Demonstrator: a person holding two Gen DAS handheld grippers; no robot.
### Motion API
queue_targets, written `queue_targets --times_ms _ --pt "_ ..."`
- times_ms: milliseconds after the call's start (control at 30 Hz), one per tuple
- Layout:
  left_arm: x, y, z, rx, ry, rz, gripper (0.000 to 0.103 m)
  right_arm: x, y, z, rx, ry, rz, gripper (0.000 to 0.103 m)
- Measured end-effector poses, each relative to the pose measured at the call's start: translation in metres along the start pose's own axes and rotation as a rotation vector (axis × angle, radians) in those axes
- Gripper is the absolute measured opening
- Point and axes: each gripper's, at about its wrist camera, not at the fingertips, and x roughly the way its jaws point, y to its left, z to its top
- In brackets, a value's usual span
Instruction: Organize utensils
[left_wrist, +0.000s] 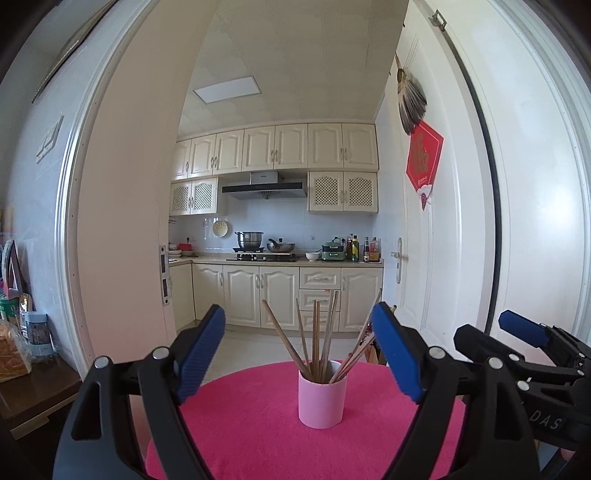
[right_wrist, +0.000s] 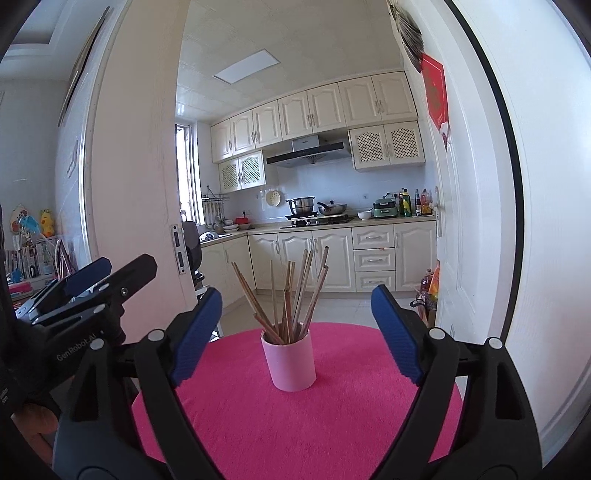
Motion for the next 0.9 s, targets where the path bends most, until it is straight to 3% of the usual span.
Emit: queue_targets --times_ms 400,900 --pt "-0.040 -0.004 0.001 0.005 -0.012 -0.025 0.081 -0.036 0.012 -0.003 -0.015 -0.015 -0.038 0.088" --pt "-0.043 -0.012 -0.003 0.013 -0.017 -0.040 0.081 -0.041 0.004 -0.001 0.005 -0.013 -0.056 0.089"
